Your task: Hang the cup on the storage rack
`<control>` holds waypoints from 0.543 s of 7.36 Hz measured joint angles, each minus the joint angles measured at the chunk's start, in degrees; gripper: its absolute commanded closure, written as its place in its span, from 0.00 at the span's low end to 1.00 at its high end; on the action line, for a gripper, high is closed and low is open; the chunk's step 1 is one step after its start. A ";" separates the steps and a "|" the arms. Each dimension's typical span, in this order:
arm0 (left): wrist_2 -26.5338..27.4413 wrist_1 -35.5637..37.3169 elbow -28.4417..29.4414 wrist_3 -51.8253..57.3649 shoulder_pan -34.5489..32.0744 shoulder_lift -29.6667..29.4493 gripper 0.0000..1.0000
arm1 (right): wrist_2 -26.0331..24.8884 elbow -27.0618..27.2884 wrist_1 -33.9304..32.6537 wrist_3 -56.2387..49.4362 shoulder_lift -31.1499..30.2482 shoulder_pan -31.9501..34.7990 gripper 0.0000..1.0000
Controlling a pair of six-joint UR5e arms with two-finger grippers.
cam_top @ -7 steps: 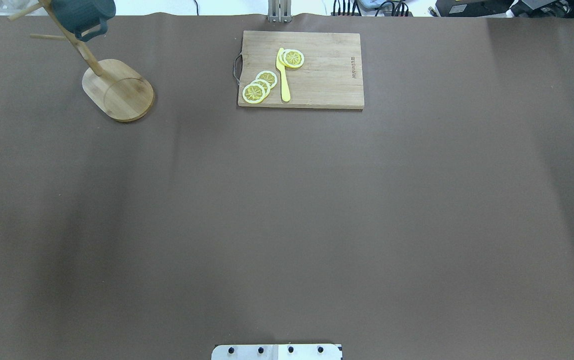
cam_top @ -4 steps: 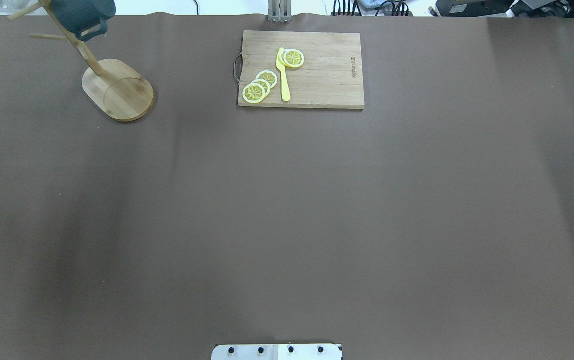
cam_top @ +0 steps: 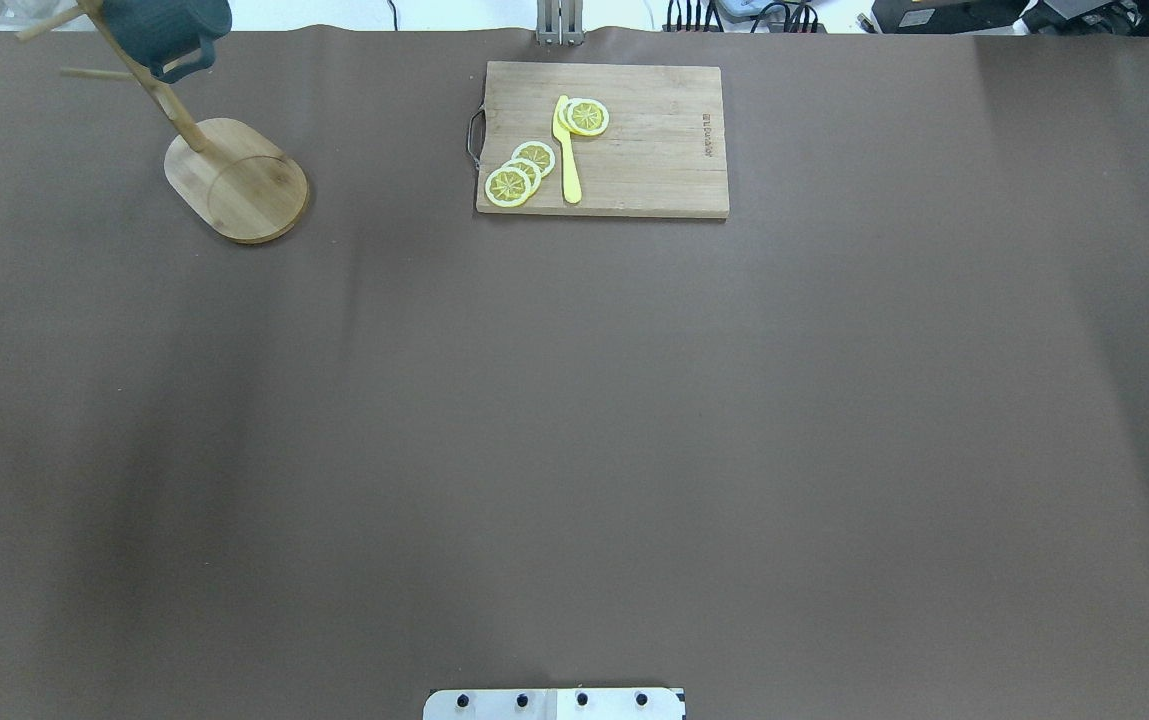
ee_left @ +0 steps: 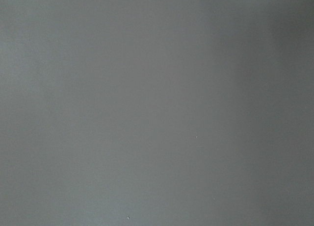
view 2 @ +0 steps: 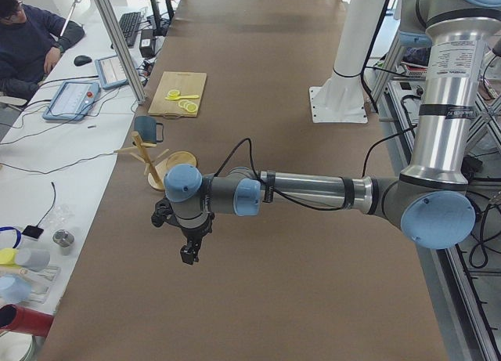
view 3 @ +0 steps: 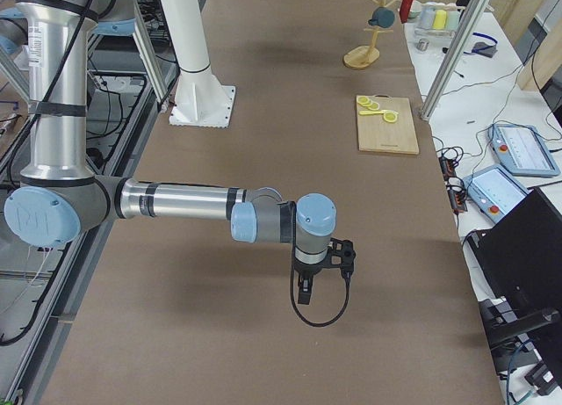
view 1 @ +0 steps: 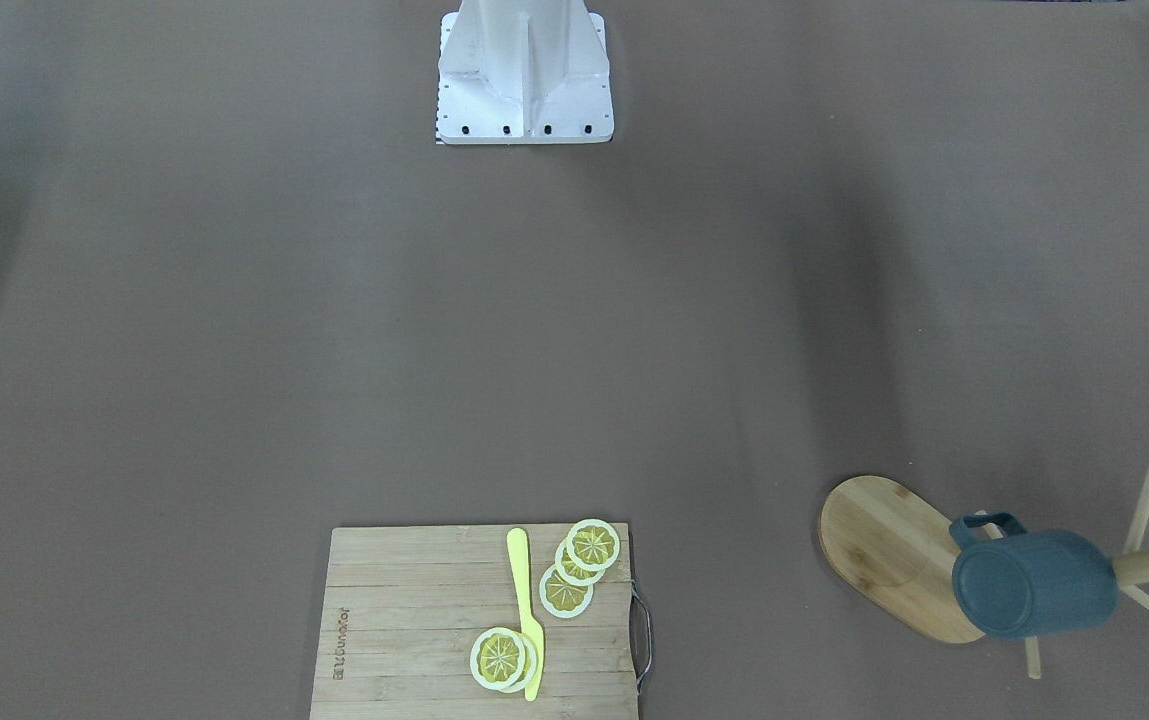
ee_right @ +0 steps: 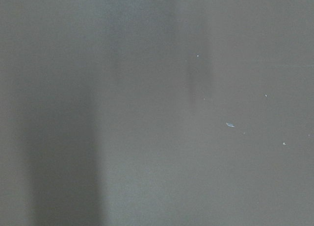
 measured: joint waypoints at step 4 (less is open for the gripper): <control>0.00 -0.06 -0.74 0.02 0.00 -0.01 0.01 | 0.38 0.00 0.07 0.00 -0.35 -0.06 0.00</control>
